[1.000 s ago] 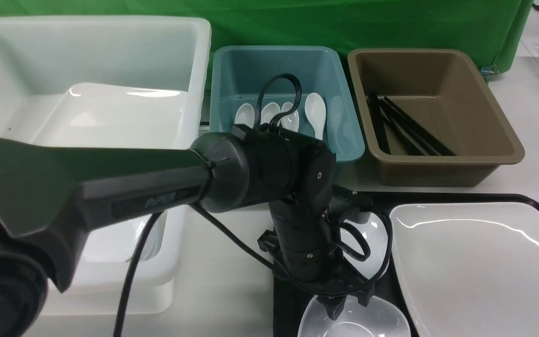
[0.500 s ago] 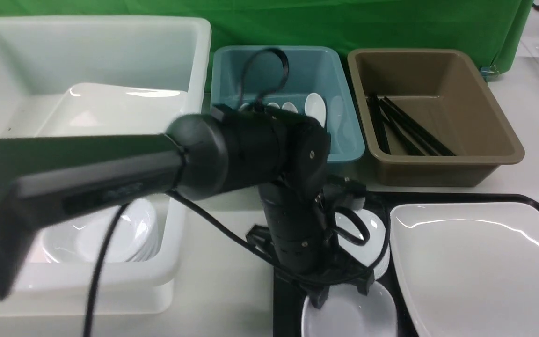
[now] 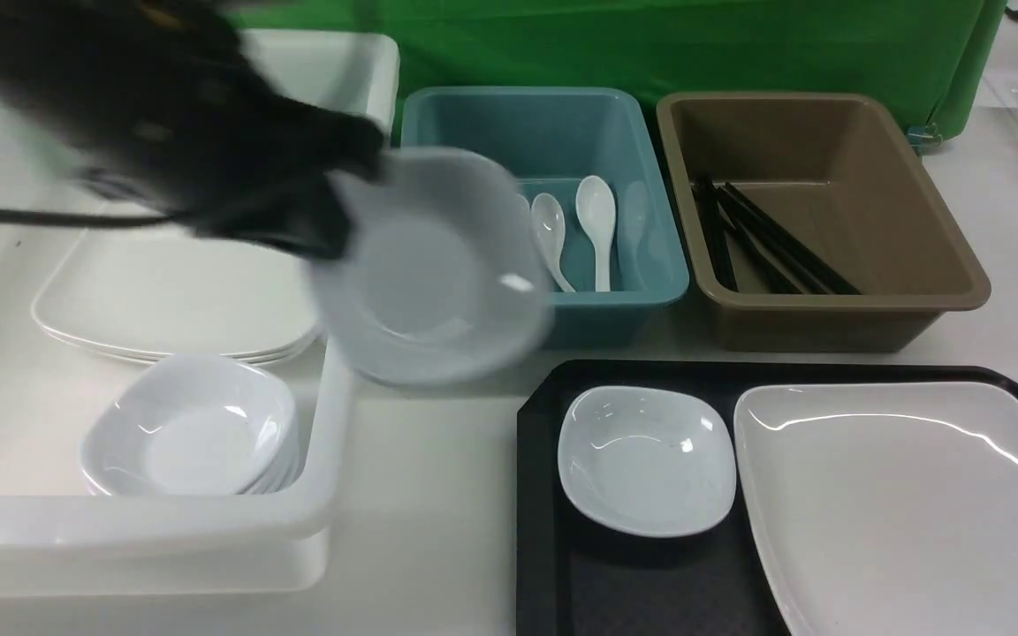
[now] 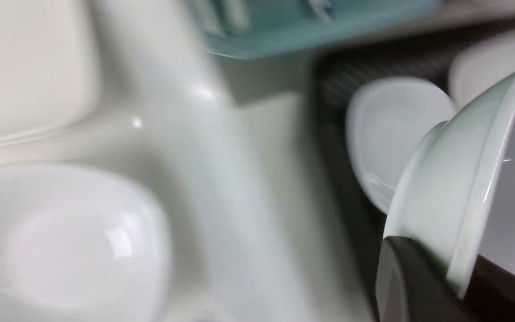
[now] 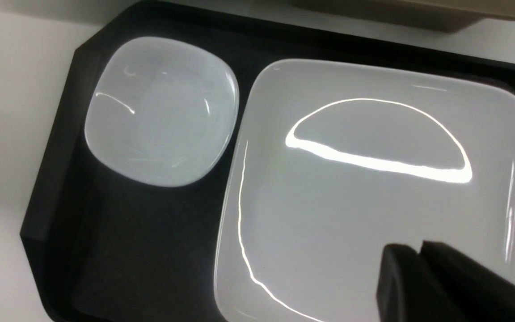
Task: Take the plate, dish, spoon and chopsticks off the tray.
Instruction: Use the left arm to put the small plate into the large storage box on the left
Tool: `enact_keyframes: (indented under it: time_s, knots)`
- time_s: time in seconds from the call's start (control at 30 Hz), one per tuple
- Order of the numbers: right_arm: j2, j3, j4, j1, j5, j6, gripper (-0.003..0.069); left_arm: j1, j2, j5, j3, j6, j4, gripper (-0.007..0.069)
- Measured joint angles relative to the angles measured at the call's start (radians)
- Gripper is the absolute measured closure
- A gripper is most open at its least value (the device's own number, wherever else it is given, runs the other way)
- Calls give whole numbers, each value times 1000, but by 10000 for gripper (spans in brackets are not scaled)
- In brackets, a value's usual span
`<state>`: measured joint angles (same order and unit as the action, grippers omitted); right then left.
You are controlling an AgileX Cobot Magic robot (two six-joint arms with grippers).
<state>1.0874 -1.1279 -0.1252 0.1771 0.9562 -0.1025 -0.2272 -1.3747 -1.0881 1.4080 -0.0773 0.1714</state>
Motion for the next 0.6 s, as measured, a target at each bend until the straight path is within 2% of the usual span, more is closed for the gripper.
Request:
enact_keyframes:
  time_s: [0.03,0.07,0.23,0.37,0.5,0.6]
  knots:
    - [0,0,0,0,0,0,577,14,5,1,-11,0,2,606]
    - [0,0,0,0,0,0,575,120,39,12,-60,1,15,606]
    - [0,0,0,0,-2,-11,571,401,81,128,-306,23,106,606]
    - [0,0,0,0,-15,-23,568,461,72,228,-434,26,120,606]
    - [0,0,0,0,-34,-23,564,468,52,288,-505,28,140,600]
    - [0,0,0,0,-51,-23,559,468,15,319,-527,61,161,554]
